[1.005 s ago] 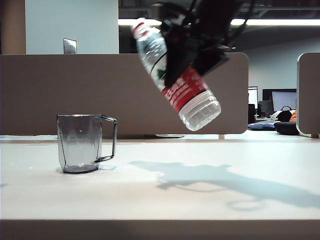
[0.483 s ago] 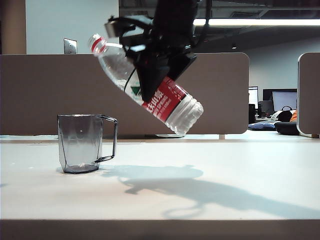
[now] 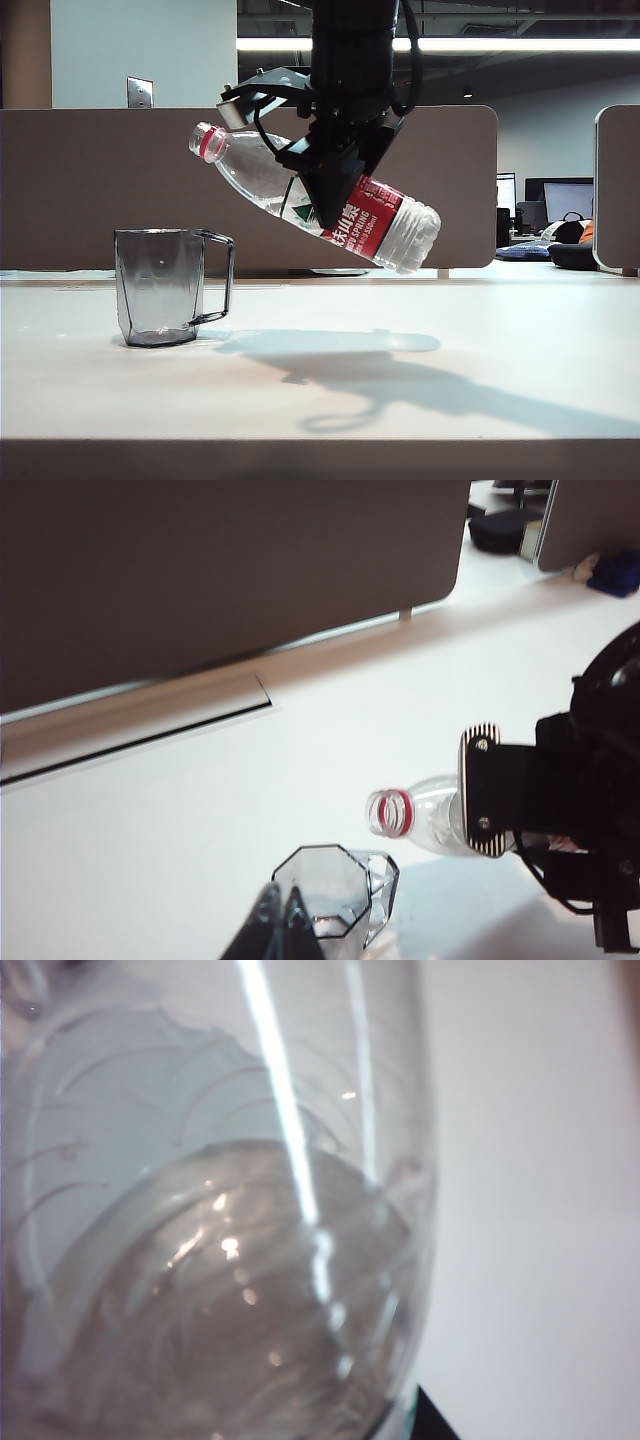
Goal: Pick up the mineral water bottle on the table and pour water into the mug until it's half full.
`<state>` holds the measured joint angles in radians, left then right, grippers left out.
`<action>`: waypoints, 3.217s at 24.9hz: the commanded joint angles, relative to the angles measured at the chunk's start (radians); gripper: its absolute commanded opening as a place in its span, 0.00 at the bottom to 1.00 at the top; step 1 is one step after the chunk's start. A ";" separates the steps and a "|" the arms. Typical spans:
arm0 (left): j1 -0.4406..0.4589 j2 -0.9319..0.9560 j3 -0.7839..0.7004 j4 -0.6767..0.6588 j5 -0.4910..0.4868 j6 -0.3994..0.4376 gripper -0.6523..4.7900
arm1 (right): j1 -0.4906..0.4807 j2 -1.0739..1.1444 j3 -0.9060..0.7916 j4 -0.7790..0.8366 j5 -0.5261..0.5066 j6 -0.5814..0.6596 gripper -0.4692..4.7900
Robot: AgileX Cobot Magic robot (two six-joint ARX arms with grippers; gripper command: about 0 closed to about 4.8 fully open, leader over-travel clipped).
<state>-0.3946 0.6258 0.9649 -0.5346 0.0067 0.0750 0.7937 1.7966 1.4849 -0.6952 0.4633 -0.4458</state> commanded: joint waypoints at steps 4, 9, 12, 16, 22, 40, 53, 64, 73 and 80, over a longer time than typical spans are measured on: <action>0.002 -0.002 0.036 -0.004 -0.011 0.005 0.11 | 0.006 -0.011 0.012 0.029 0.058 -0.005 0.61; 0.001 -0.001 0.049 -0.010 -0.023 0.008 0.11 | 0.024 -0.005 0.012 0.056 0.143 -0.086 0.61; 0.001 -0.002 0.049 -0.008 -0.023 0.008 0.11 | 0.034 0.000 0.012 0.072 0.156 -0.119 0.61; 0.001 -0.002 0.049 -0.008 -0.022 0.008 0.11 | 0.046 0.016 0.014 0.095 0.229 -0.208 0.61; 0.001 -0.002 0.049 -0.010 -0.022 0.007 0.11 | 0.052 0.064 0.061 0.086 0.281 -0.249 0.61; 0.001 -0.008 0.050 -0.011 -0.022 0.007 0.11 | 0.052 0.089 0.079 0.117 0.349 -0.422 0.61; 0.001 -0.008 0.050 -0.035 -0.022 0.007 0.11 | 0.052 0.089 0.079 0.098 0.389 -0.442 0.61; 0.001 -0.008 0.050 -0.035 -0.021 0.007 0.11 | 0.051 0.088 0.079 0.119 0.422 -0.473 0.61; 0.001 -0.008 0.050 -0.033 -0.021 0.007 0.11 | 0.045 0.088 0.123 0.127 0.412 -0.474 0.61; 0.001 -0.008 0.050 -0.033 -0.021 0.007 0.11 | 0.043 0.088 0.139 0.116 0.408 -0.471 0.61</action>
<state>-0.3950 0.6189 1.0107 -0.5800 -0.0120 0.0784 0.8356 1.8980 1.6154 -0.6033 0.8585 -0.9241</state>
